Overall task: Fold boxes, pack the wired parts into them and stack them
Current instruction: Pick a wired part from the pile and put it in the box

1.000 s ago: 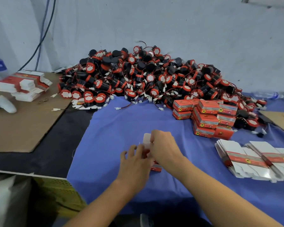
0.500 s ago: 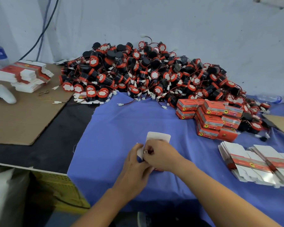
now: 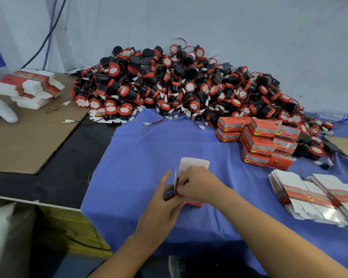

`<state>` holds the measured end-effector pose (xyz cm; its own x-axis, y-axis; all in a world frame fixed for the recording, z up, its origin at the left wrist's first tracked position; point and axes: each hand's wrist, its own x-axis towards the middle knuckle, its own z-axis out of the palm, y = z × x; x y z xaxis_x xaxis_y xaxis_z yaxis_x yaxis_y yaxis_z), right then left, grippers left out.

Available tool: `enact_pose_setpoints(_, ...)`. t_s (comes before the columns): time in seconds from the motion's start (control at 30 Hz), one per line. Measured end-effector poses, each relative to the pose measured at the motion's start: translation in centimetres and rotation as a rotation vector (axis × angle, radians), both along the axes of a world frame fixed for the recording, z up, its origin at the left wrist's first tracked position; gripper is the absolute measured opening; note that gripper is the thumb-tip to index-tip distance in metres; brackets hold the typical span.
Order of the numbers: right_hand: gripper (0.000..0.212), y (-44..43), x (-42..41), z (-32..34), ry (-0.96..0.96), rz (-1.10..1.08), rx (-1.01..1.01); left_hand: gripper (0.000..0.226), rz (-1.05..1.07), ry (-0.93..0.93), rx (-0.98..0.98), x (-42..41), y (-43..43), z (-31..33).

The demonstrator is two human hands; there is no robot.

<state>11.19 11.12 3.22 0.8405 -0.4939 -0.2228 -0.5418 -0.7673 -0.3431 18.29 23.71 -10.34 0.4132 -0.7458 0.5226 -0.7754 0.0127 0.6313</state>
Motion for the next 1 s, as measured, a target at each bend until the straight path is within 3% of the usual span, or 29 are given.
enact_pose_setpoints(0.13, 0.022, 0.7, 1.4, -0.3, 0.043, -0.111, -0.154, 0.040, 0.046, -0.025, 0.018, 0.0, -0.2, -0.7)
enact_pose_setpoints(0.23, 0.025, 1.1, 1.3, -0.8, -0.079, -0.138, -0.205, 0.039, 0.037, 0.009, 0.049, -0.2, 0.2, -0.1)
enact_pose_setpoints(0.37, 0.007, 0.9, -1.0, -1.4, -0.426, -0.085, -0.038, 0.039, 0.066, 0.058, 0.085, -0.8, 0.2, 0.7)
enact_pose_setpoints(0.47, 0.018, 0.9, -3.5, -2.0, -0.798, -0.019, -0.187, 0.038, 0.148, 0.156, 0.098, -1.1, -0.1, 1.0)
enact_pose_setpoints(0.53, 0.018, 0.6, -5.3, -3.2, -1.037, -0.157, -0.214, 0.048, 0.178, 0.202, 0.094, -1.2, 0.0, 1.1)
enact_pose_setpoints(0.6, 0.020, 0.0, -6.3, -4.4, -1.168, -0.494, 0.046, 0.047, 0.172, 0.148, 0.109, -1.2, 0.0, 1.3)
enact_pose_setpoints(0.63, 0.021, -0.4, -6.5, -5.3, -1.164, -0.635, 0.252, 0.042, 0.170, 0.069, 0.111, -1.2, 0.0, 1.3)
enact_pose_setpoints(0.7, 0.022, -1.1, -6.6, -6.8, -1.051, -0.678, 0.521, 0.034, 0.168, -0.066, 0.099, -1.1, -0.2, 1.5)
enact_pose_setpoints(0.8, 0.027, -1.4, -6.4, -7.8, -0.946, -0.574, 0.621, 0.032, 0.151, -0.077, 0.100, -0.9, -0.3, 1.9)
enact_pose_setpoints(0.93, 0.053, -1.4, -5.6, -8.2, -0.936, -0.435, 0.677, 0.034, 0.102, 0.019, 0.118, -0.8, 0.1, 2.3)
enact_pose_setpoints(1.0, 0.047, -1.2, -5.4, -8.3, -0.919, -0.364, 0.623, 0.027, 0.098, 0.151, 0.059, -0.8, -0.2, 2.7)
